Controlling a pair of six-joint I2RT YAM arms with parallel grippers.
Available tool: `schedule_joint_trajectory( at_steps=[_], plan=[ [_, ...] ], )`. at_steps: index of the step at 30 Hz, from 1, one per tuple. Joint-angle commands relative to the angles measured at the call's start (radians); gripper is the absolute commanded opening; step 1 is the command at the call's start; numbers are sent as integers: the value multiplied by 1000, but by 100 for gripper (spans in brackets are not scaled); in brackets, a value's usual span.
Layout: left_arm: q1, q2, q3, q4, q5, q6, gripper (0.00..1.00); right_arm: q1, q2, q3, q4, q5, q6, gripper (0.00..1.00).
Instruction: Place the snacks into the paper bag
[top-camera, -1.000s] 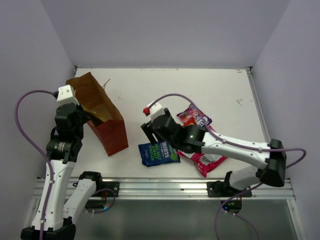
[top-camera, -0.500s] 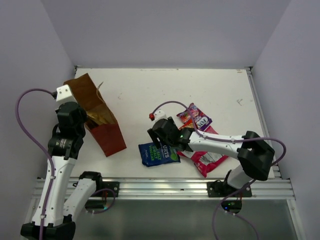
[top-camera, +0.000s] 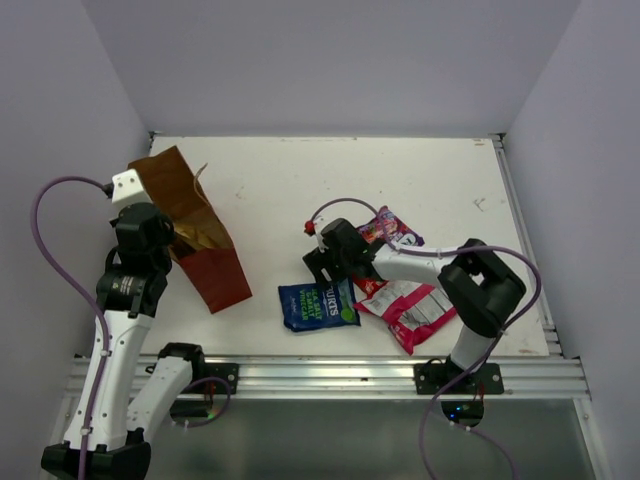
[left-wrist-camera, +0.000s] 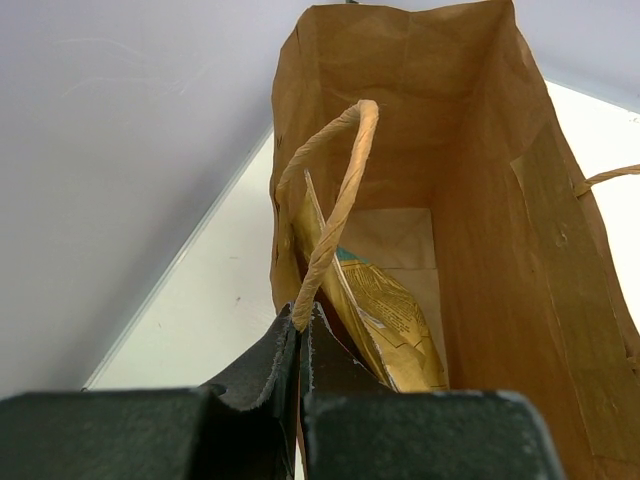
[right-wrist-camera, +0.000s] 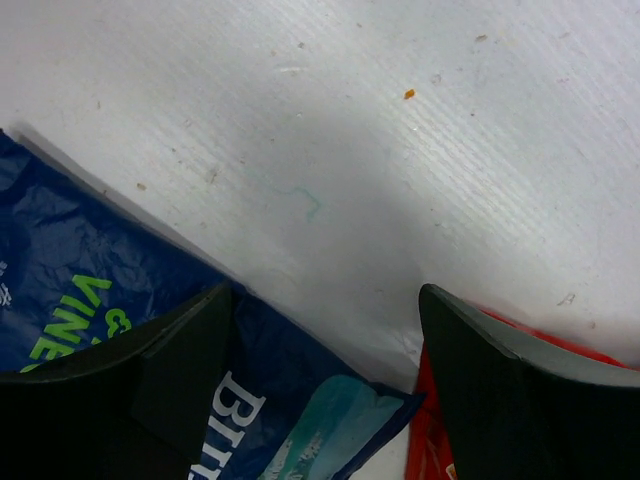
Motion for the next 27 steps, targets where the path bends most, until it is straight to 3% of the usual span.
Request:
schedule_joint_trajectory(
  at_steps=[1,7,11,16,27],
  plan=[
    [-6,-7,2,18,-18,-11,0,-4,1,59,-68,-119,-57,80],
    [-6,-5,-7,28,-2,-11,0,2,-186,-5,-120,-48,-30,81],
    [-6,0,-16,33,14,-11,0,5,-321,-37,-180,-92,-61,85],
    [-6,-5,-16,33,21,-11,0,19,-338,-68,-211,-149,-63,85],
    [-6,-11,-16,32,31,-11,0,72,-297,-101,-203,-115,-1,85]
  ],
)
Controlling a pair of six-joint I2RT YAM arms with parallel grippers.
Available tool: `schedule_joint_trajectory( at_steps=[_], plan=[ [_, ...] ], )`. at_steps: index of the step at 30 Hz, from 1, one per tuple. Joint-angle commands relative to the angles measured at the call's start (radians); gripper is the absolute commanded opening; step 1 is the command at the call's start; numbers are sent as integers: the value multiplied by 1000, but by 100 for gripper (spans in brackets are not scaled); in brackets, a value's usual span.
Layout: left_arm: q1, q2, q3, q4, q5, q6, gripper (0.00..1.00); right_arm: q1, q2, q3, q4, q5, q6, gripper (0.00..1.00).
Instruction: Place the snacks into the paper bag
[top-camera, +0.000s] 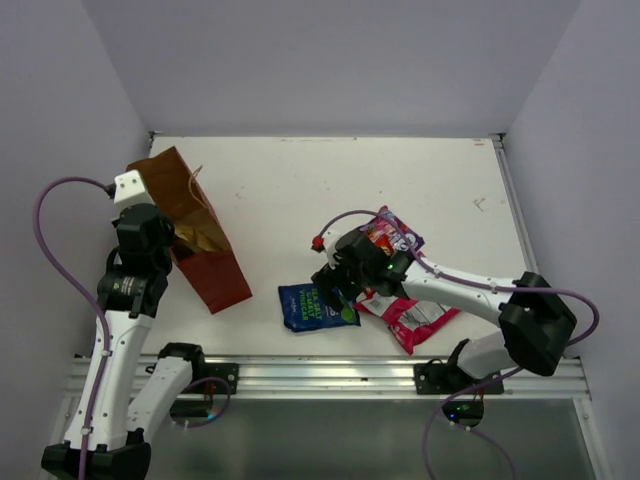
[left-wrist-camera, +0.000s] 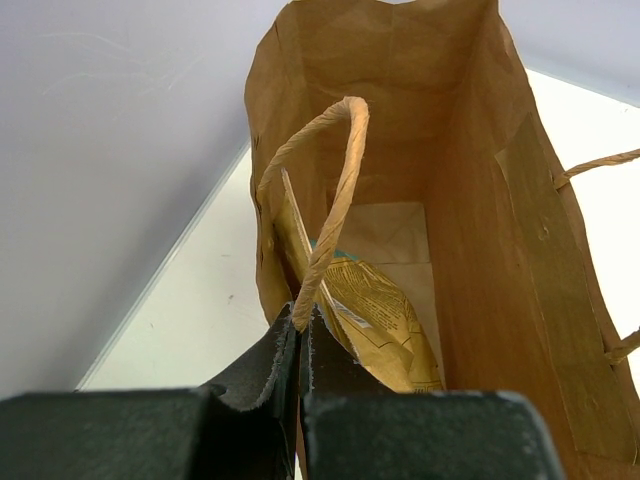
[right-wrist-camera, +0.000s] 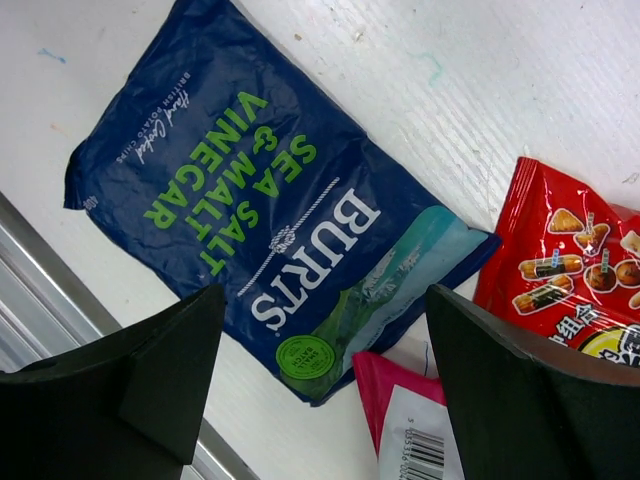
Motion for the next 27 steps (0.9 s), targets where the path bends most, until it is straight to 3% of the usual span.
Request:
schedule_joint_trajectory(
  at_steps=[1,17,21,27],
  plan=[
    [-6,-9,-4,27,9,-11,0,6,37,-1,4,-9,35,85],
    [-6,-13,-6,30,23,-7,0,31,160,-36,59,50,107,84],
    [-6,-13,-7,32,21,-7,0,37,195,-31,59,44,112,41],
    [-6,-12,-9,34,24,-7,0,53,204,-25,56,63,113,11]
  ],
)
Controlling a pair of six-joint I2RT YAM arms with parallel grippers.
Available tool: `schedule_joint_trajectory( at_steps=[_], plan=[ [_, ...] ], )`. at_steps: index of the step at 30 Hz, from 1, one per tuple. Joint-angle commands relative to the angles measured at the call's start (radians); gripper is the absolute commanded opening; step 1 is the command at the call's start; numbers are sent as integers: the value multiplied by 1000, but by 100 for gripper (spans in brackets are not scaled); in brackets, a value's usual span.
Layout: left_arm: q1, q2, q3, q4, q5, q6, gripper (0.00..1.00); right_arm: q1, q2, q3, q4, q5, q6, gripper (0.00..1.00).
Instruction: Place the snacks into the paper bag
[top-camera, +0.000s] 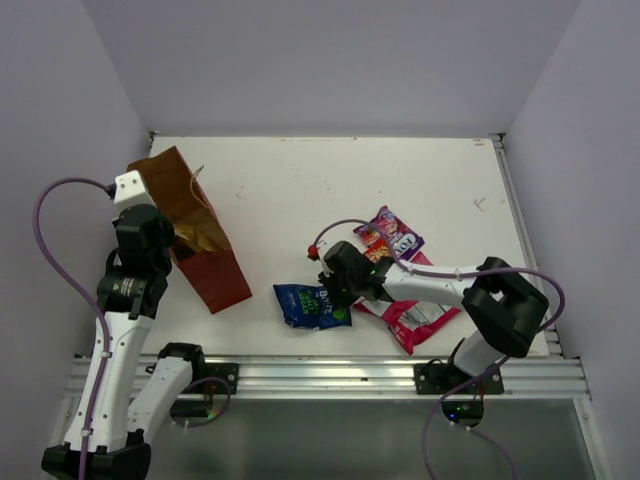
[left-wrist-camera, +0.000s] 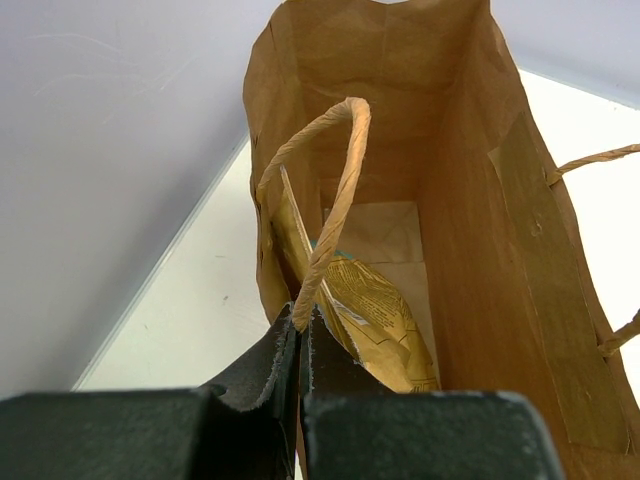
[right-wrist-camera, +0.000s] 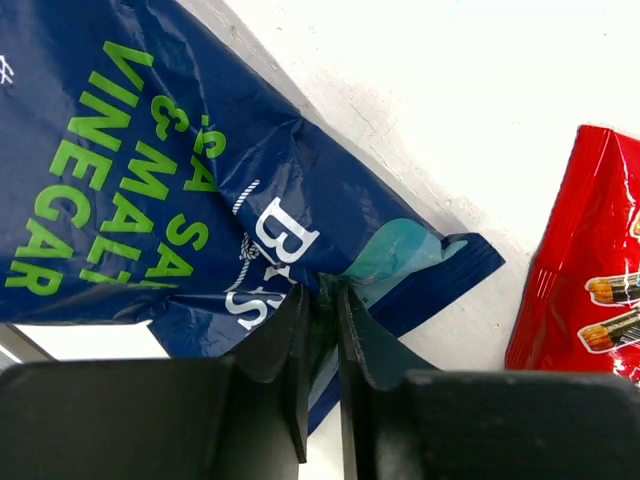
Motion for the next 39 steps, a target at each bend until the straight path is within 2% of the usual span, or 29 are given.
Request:
schedule_joint_trajectory(
  at_steps=[1,6,14,20,26,31,38,39],
  plan=[
    [-6,-5,-8,33,8,-7,0,20,30,2,-28,10,13,10],
    [-6,-5,-9,36,20,-4,0,51,-39,64,-138,96,35,7],
    [-7,-14,-14,52,57,5,0,85,-260,346,-382,452,47,4],
    [-7,-29,-14,58,83,10,0,90,-287,534,-294,541,-22,6],
    [-7,-28,0,68,194,21,0,112,-145,744,-200,540,-80,7],
    [-7,-34,14,58,189,18,0,175,71,1008,-183,572,-165,7],
    [-7,-49,30,22,129,5,0,231,265,1304,-128,553,-203,8],
    [-7,-55,35,21,125,4,0,234,294,1388,-128,560,-203,8]
  ],
)
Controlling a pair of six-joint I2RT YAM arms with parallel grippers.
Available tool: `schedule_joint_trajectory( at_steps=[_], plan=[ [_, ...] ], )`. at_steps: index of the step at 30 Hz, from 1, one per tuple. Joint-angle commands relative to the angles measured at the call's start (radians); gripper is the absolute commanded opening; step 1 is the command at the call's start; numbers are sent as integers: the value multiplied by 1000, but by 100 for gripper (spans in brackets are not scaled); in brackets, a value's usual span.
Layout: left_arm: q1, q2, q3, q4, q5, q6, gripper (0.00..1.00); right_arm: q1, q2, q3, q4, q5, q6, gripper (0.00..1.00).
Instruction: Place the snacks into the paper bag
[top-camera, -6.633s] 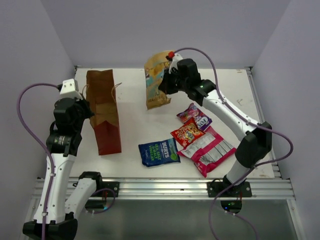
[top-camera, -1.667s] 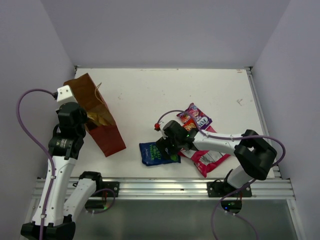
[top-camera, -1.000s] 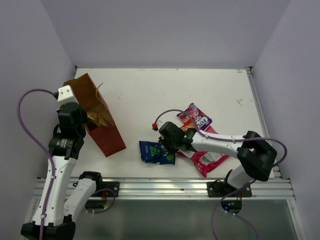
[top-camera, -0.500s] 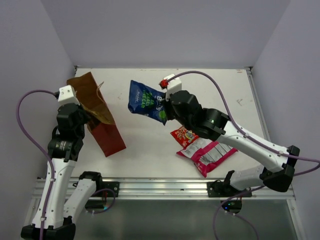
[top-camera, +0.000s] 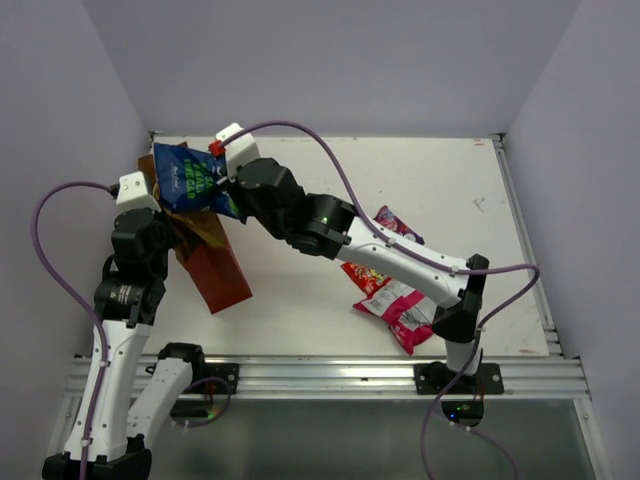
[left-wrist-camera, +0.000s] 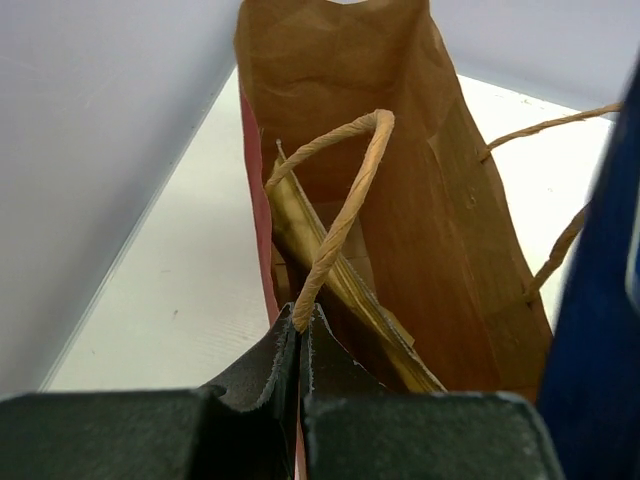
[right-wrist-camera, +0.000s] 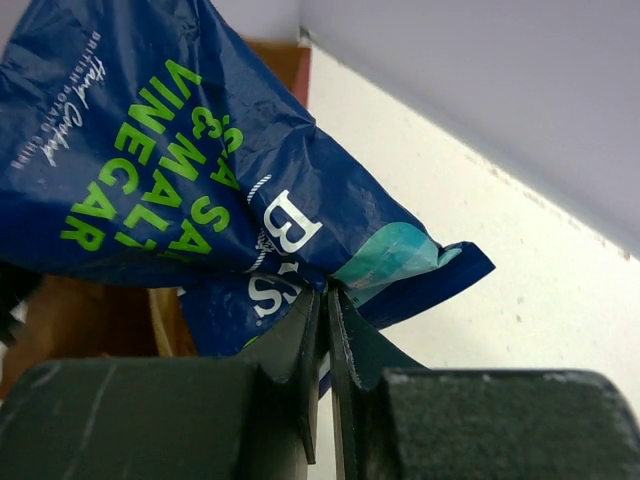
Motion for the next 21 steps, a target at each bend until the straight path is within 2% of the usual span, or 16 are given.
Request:
schedule_joint_trajectory(
  at_steps=[1,5,7,17,21],
  plan=[
    [-6,-19,40,-6,-37,-2,0,15,49,222,80,24,-73,8],
    [-6,-23,37,-14,-53,-10,0,35,172,412,131,32,-99,8],
    [-6,-22,37,-15,-53,-9,0,36,201,451,155,12,-76,8],
    [-6,-26,38,-17,-60,-10,0,35,293,375,295,-146,65,8],
    [-6,-32,37,-14,-67,-5,0,35,366,424,266,-169,109,8]
  ],
)
